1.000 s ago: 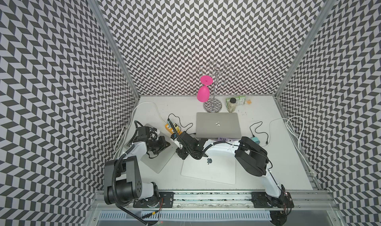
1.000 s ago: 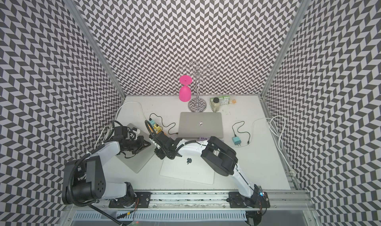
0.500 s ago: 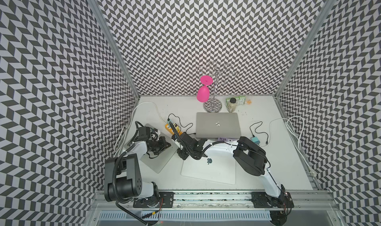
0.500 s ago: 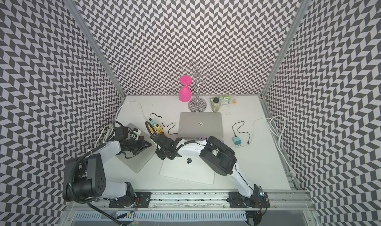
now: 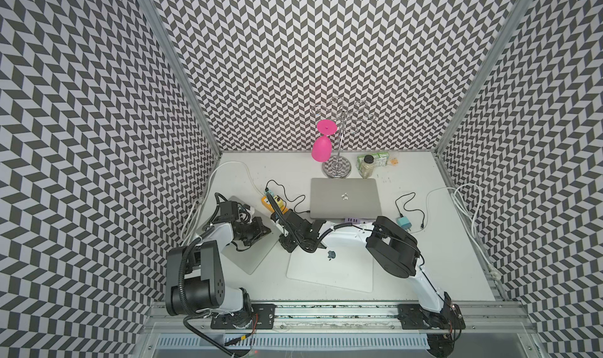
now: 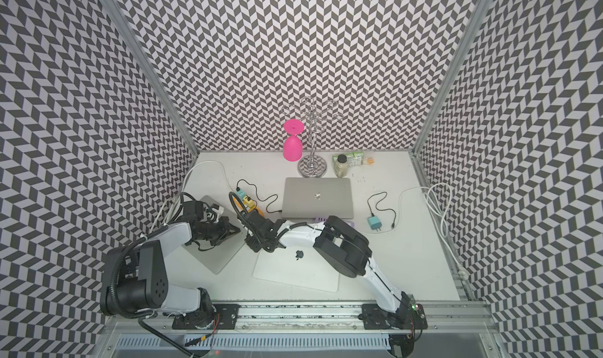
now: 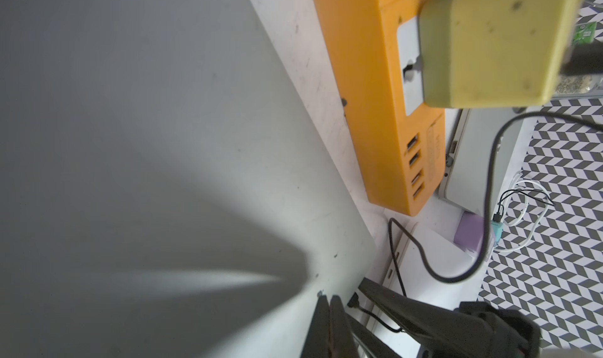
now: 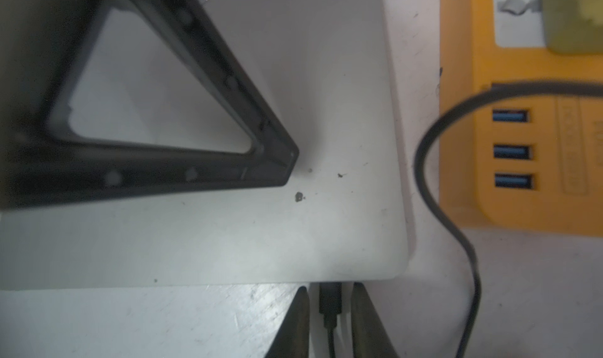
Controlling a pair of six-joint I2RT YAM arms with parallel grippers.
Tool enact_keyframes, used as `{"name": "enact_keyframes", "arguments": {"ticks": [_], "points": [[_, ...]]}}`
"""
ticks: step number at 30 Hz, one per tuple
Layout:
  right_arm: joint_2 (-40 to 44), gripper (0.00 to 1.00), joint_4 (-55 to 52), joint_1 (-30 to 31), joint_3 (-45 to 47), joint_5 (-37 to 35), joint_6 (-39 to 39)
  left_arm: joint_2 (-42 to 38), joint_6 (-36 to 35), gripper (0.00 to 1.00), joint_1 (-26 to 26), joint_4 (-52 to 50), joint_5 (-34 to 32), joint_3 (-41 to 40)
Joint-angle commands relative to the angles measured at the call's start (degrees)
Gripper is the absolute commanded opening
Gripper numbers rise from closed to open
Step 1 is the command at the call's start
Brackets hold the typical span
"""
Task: Unplug the laptop charger
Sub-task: Remove the charging cable from the laptop.
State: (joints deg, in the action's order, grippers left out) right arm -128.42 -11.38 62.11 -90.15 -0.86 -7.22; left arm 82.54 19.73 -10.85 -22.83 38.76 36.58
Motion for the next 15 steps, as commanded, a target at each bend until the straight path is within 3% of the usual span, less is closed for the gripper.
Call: {"name": "enact_keyframes", "arguments": {"ticks": [1,15], "points": [[-1.75,0.21,0.54,0.03,-1.13,-2.38,-0.86,0.69,-0.92,0.00,0.42,-0.81,0.65,0.48],[-1.24,0.13,0.87,0.74,0.76,-3.44,0.11,2.09,-1.09,0.00,0.74,-0.73,0.87,0.43]]}}
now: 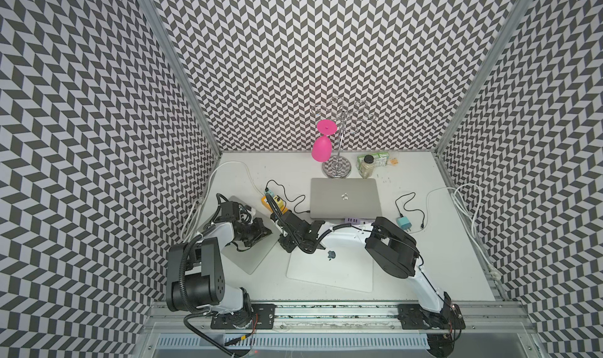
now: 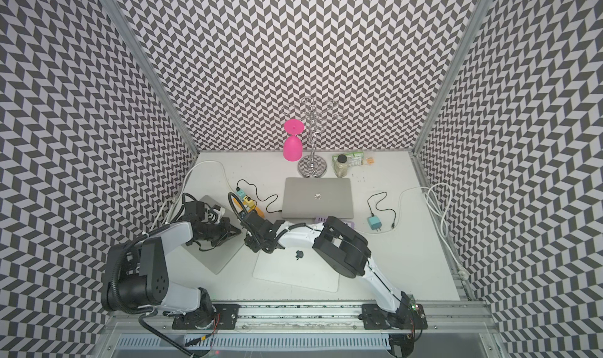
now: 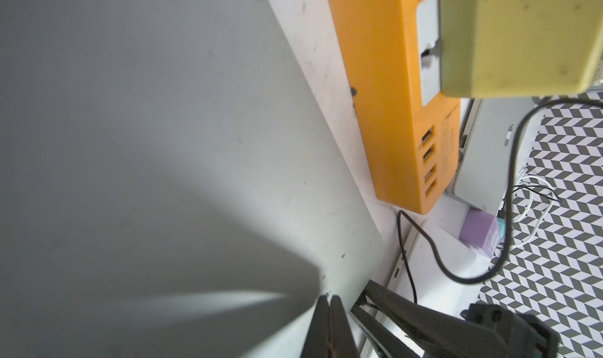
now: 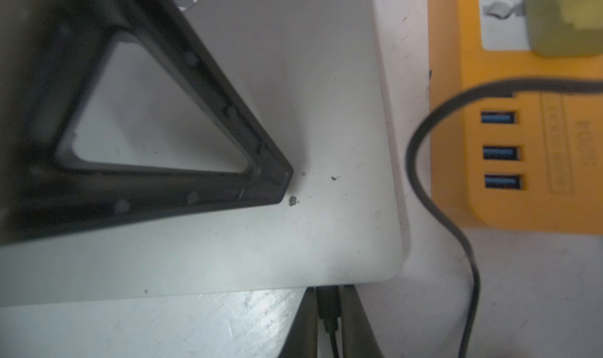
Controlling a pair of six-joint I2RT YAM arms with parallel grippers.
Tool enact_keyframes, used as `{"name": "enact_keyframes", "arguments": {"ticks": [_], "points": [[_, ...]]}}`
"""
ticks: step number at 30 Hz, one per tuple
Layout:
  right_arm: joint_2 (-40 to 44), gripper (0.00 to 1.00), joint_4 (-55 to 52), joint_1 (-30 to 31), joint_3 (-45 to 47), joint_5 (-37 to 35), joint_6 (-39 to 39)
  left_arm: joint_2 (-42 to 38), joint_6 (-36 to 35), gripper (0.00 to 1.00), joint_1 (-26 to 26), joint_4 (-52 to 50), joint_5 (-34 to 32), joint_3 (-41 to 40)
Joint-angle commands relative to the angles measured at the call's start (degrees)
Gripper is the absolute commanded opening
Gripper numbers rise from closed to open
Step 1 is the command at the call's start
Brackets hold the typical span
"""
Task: Unplug the laptop charger
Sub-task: Remove the charging cable from the laptop.
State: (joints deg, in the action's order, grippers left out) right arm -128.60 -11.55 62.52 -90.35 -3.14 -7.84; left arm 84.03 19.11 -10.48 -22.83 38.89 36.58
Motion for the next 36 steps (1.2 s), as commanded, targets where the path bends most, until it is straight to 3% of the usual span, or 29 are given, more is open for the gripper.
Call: {"name": "enact_keyframes", "arguments": {"ticks": [1,17,26,36], "points": [[-0.91,0.12,1.09,0.39,0.89,-1.25,0.92,0.74,-0.48,0.00,0.35,-0.70,0.72,0.45],[0.61,0.02,-3.18,0.41,0.03,-2.80,3.56,0.87,-0.57,0.00,0.69,-0.73,0.57,0.37],[1.78,0.01,-2.38,0.27,-0.10,-3.24,-2.84,1.14,-0.57,0.00,0.73,-0.64,0.57,0.42],[3.01,0.00,-2.92,0.32,2.10,-2.60,4.08,1.49,-0.56,0.00,0.78,-0.55,0.64,0.51]]}}
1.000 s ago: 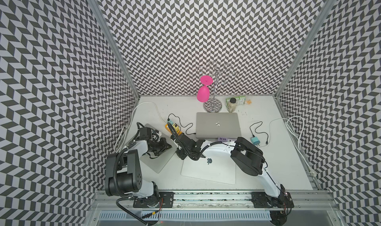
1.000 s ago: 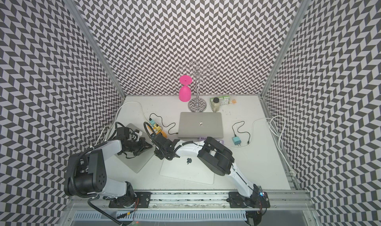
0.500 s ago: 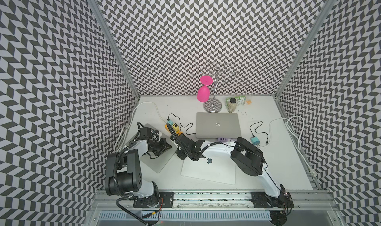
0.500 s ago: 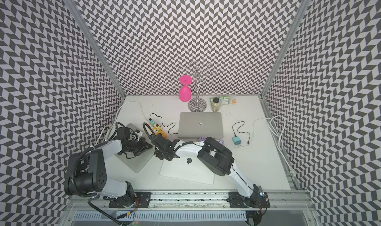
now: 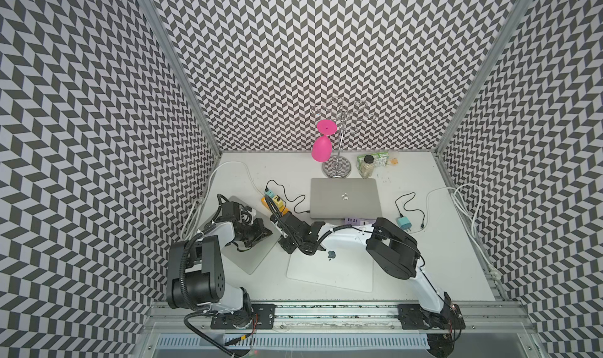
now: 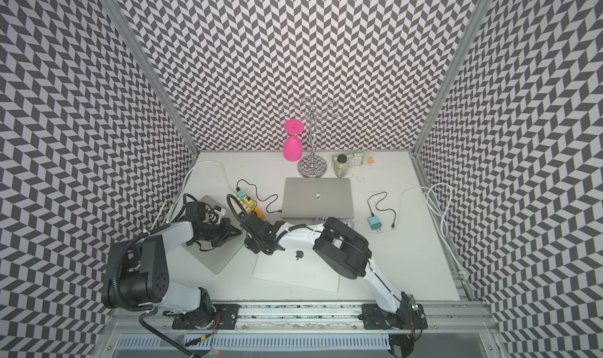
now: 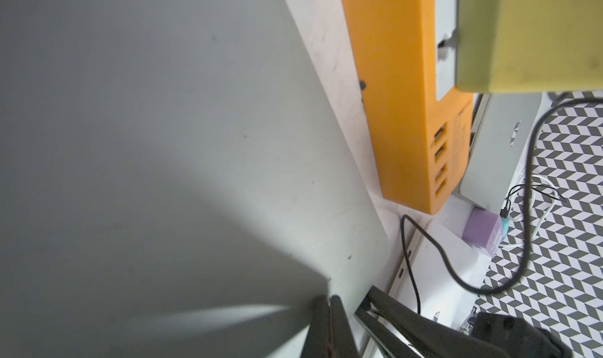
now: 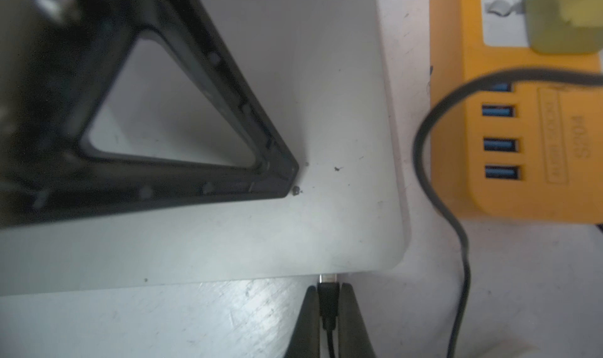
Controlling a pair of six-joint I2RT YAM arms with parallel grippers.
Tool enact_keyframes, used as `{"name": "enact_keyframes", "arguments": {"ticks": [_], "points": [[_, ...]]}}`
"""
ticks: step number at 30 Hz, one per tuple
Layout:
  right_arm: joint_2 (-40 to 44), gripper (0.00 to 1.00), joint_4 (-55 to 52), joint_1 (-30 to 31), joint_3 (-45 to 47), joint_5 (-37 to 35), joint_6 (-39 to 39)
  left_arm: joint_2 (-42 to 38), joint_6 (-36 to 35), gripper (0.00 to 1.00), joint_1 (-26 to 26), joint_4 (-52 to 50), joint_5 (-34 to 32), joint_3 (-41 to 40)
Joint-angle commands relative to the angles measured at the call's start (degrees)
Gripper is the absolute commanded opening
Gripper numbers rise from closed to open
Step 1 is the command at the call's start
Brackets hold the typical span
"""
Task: Unplug the laptop charger
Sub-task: Remove the charging cable from the laptop.
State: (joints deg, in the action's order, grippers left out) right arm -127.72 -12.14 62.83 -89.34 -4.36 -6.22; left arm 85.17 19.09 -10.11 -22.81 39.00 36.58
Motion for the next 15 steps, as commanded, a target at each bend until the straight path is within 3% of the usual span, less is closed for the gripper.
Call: {"name": "enact_keyframes", "arguments": {"ticks": [1,15], "points": [[2.06,0.00,-2.67,0.01,0.87,-1.63,2.58,0.27,-0.54,0.00,0.43,-0.57,0.47,0.52],[3.00,0.01,-1.80,0.01,0.91,-0.96,0.94,0.19,-0.55,0.00,0.37,-0.66,0.60,0.64]]}}
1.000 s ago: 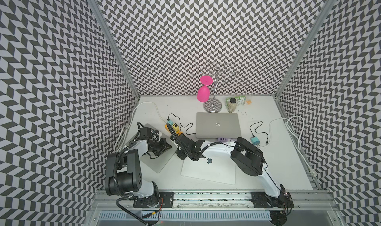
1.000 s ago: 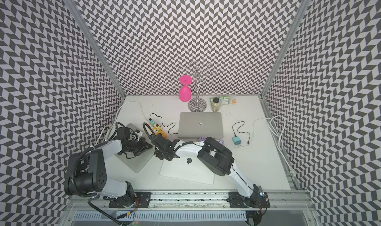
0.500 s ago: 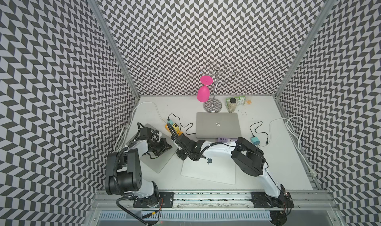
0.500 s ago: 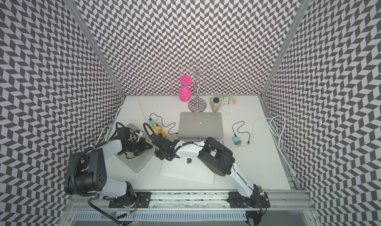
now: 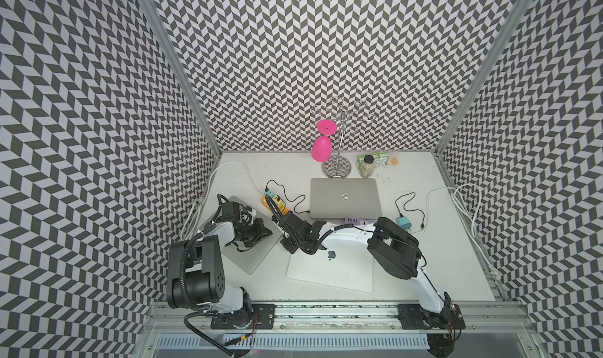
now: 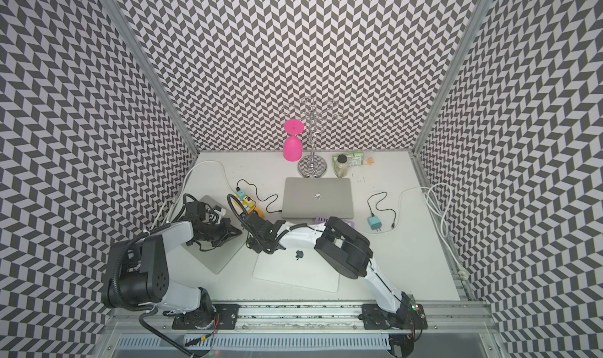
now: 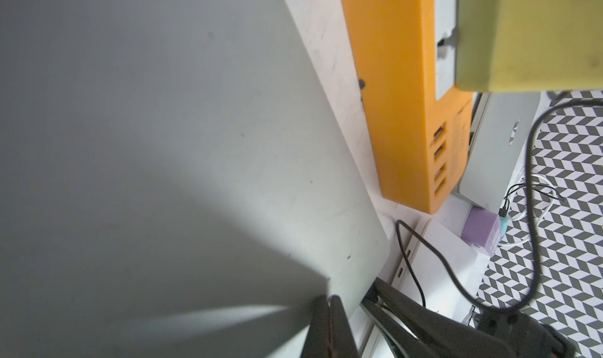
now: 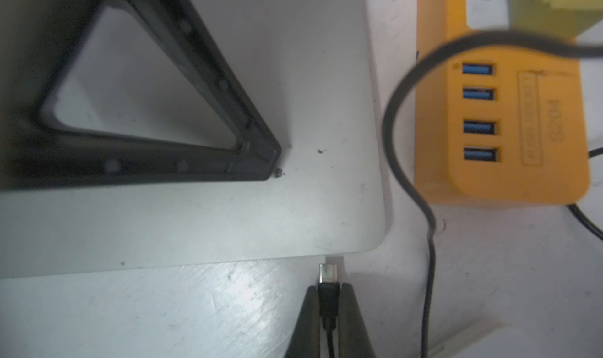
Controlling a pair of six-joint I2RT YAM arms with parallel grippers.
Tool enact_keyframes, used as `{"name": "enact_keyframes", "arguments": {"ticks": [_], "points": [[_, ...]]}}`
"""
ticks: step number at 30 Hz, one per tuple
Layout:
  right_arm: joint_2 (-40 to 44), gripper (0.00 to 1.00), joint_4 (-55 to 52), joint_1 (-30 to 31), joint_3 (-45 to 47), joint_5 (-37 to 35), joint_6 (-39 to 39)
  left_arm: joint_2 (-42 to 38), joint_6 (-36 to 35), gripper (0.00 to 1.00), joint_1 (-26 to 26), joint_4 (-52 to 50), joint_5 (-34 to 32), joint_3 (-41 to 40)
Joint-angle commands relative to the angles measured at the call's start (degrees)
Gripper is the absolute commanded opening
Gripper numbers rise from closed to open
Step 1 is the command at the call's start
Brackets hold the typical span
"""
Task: Unplug the laptop charger
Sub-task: Remove the charging cable from the laptop, then remove the plug from the socket.
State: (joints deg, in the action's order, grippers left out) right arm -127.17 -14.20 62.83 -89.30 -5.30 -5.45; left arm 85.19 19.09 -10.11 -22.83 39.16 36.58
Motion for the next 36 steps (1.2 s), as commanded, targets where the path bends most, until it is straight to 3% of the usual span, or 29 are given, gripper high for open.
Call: {"name": "enact_keyframes", "arguments": {"ticks": [1,12,20,26,36], "points": [[2.54,0.01,0.31,0.03,0.87,0.27,0.22,0.16,-0.55,0.00,0.38,-0.68,0.48,0.71],[6.06,0.29,0.68,0.04,2.09,1.33,0.40,-0.62,-0.64,0.00,0.43,-0.99,0.59,1.13],[16.04,0.31,3.21,0.08,6.16,3.48,0.39,-1.93,0.13,0.00,0.19,-1.12,0.88,2.31],[22.53,0.31,4.25,-0.31,7.30,-1.48,0.80,-3.48,2.21,0.00,0.22,-0.81,1.99,4.31],[21.09,0.31,6.91,-6.33,4.62,-0.32,-0.74,-2.47,3.23,0.00,-0.94,-0.75,4.11,10.05]]}}
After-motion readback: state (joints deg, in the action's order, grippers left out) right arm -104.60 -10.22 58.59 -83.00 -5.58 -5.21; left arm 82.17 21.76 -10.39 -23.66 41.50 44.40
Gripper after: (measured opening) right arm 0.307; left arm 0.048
